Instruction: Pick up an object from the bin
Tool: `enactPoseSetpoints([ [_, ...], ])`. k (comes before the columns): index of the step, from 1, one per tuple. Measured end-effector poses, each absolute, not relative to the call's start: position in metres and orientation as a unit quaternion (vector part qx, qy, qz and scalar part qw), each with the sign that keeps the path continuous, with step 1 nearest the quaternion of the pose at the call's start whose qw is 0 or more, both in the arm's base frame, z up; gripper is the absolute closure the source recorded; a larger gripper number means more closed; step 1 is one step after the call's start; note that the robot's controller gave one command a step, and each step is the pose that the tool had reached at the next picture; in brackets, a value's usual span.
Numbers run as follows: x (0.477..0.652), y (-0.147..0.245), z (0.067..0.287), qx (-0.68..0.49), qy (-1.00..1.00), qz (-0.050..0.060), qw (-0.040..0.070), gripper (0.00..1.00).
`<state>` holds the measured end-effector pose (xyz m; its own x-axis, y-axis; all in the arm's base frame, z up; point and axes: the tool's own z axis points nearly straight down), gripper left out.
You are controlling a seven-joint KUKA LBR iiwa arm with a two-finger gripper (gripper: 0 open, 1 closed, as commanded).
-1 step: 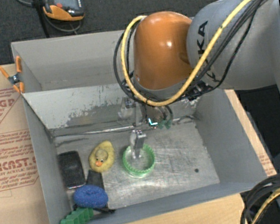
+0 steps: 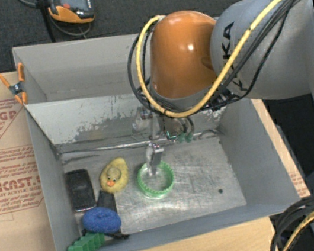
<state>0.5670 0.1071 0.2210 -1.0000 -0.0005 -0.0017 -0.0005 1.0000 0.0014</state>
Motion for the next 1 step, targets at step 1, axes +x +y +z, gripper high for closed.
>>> enactPoseSetpoints([
  [1, 0.5676, 0.0980, 0.1739, -0.008, 1.000, 0.001, 0.004, 0.00],
])
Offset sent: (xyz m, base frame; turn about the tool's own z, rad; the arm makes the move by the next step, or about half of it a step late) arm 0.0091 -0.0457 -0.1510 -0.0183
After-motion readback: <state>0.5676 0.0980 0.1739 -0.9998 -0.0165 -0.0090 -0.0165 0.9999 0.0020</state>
